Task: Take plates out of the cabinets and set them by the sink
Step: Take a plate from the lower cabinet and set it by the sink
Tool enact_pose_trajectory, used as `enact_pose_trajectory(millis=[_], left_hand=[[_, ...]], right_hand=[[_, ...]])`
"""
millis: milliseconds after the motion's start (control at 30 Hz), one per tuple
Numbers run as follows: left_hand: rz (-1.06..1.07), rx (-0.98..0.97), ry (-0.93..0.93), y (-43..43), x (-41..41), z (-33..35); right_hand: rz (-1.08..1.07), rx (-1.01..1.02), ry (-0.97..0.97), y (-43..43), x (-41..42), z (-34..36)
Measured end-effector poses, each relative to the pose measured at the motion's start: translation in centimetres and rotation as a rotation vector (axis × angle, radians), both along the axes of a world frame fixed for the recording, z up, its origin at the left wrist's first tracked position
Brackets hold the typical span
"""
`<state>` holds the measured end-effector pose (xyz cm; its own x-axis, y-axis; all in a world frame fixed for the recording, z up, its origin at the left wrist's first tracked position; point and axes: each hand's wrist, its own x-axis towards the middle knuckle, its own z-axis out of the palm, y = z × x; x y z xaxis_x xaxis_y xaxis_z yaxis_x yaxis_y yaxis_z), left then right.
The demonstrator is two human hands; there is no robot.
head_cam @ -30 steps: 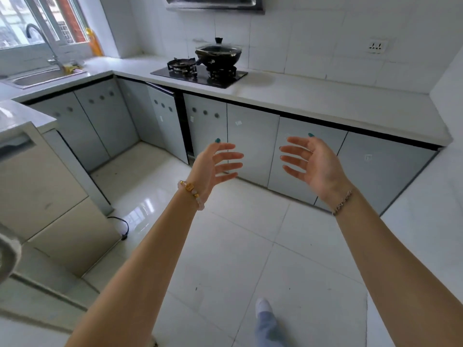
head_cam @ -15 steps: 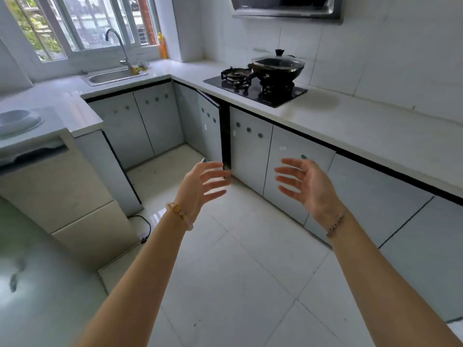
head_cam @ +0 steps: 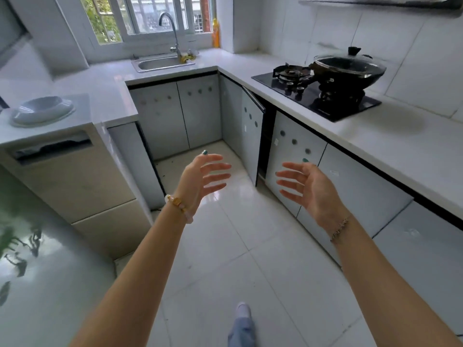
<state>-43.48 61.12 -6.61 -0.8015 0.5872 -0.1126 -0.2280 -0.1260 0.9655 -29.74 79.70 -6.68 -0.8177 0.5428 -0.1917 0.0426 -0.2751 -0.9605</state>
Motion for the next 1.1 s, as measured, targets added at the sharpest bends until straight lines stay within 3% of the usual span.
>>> enact_pose_trajectory(millis=[1100], left_hand=[[0.527, -0.033, -0.070, 15.5, -42.8, 0.3]], right_hand=[[0.472, -0.114, 0.033, 19.2, -53.9, 0.5]])
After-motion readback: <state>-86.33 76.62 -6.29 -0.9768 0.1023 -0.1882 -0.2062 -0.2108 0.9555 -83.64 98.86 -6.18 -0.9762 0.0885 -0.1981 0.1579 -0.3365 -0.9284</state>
